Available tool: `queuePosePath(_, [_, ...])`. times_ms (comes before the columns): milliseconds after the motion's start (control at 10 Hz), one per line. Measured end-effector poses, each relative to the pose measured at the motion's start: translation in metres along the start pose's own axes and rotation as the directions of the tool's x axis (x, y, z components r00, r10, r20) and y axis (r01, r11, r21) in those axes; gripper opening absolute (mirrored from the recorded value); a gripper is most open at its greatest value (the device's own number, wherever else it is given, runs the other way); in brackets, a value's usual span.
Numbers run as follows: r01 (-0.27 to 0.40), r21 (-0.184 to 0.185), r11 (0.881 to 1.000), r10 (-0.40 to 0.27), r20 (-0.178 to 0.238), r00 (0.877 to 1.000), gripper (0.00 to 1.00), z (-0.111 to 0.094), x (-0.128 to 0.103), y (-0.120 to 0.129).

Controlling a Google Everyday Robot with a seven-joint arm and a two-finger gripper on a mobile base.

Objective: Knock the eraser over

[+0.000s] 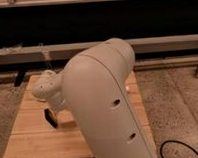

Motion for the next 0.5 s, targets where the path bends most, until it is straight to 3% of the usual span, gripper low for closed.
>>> queuePosePath(500, [0.110,-0.108,0.988,-0.107,0.027,0.994,0.65,-0.009,-0.015,0.052])
